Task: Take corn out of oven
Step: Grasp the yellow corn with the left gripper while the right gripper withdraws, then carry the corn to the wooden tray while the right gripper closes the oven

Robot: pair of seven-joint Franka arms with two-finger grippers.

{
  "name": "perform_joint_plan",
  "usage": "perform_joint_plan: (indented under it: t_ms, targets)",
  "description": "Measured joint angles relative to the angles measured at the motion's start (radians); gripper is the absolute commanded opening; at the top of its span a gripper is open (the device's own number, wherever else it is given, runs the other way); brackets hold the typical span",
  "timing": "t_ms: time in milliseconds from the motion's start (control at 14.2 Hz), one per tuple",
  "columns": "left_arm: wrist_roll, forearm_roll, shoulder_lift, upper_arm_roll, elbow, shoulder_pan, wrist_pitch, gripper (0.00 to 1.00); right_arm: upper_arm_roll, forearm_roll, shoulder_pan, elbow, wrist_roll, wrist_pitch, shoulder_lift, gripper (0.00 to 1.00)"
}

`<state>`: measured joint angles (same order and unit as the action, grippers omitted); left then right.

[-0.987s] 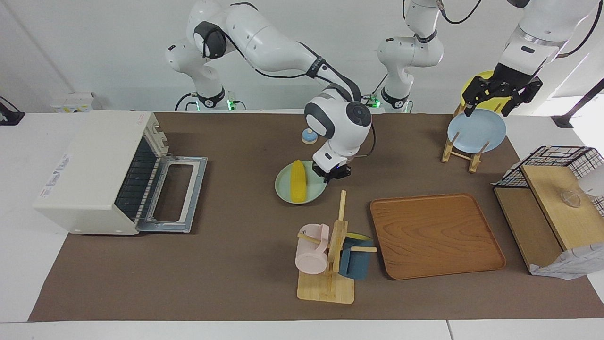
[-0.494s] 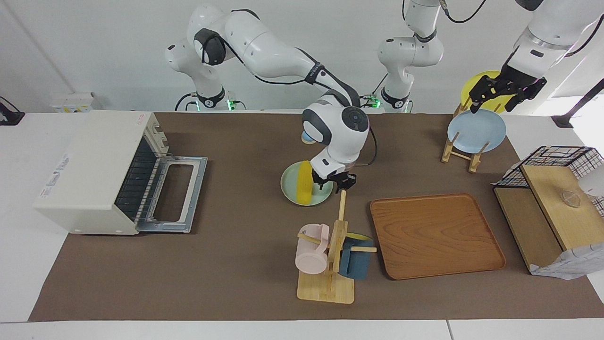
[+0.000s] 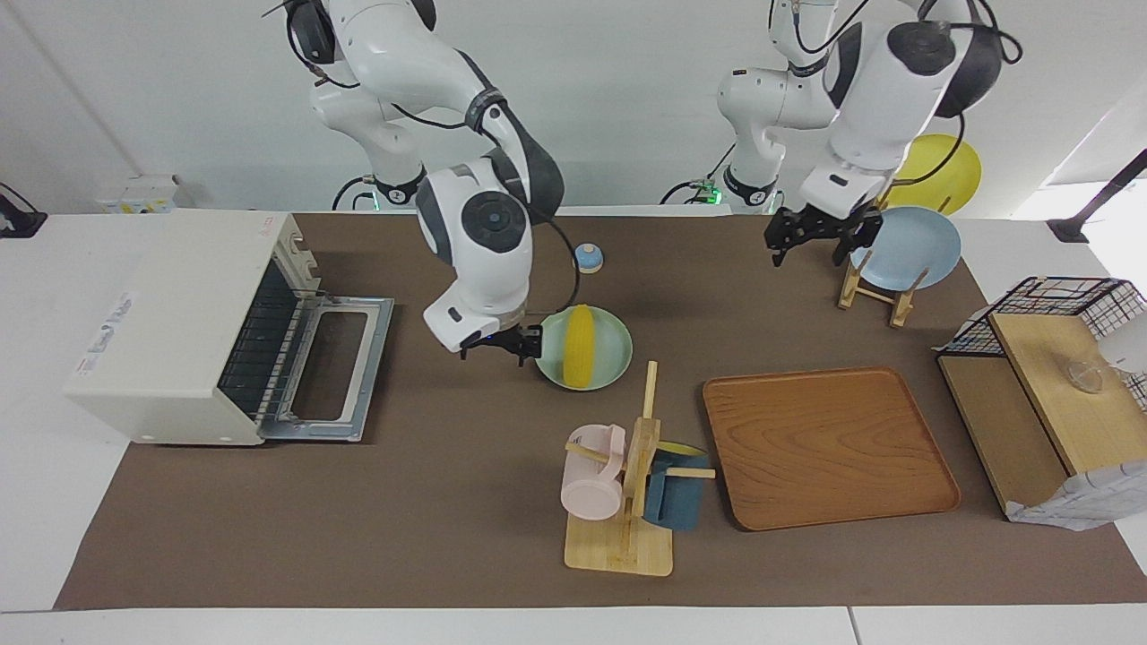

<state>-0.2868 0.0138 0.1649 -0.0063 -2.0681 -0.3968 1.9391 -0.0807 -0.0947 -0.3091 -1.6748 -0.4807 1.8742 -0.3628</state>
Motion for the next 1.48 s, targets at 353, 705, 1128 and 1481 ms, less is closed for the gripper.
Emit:
perform_joint_plan:
  t_ms: [353, 705, 1128, 1481]
  targets:
    - [-0.317, 0.01, -0.254, -0.006, 0.051, -0.278, 0.262, 1.0, 0.003, -0.004, 0.16, -0.228, 0.251, 0.169, 0.05, 0.01]
    - [-0.402, 0.01, -0.469, -0.004, 0.158, -0.356, 0.37, 1.0, 0.0, -0.126, 0.194, -0.282, 0.284, 0.191, 0.054, 0.0]
    - [-0.471, 0.01, -0.551, -0.004, 0.197, -0.404, 0.39, 0.66, -0.009, -0.258, 0.195, -0.293, 0.285, 0.177, 0.055, 0.0]
    - [-0.579, 0.01, -0.558, -0.002, 0.198, -0.411, 0.383, 0.0, -0.021, -0.285, 0.191, -0.193, 0.401, -0.013, 0.087, 0.0]
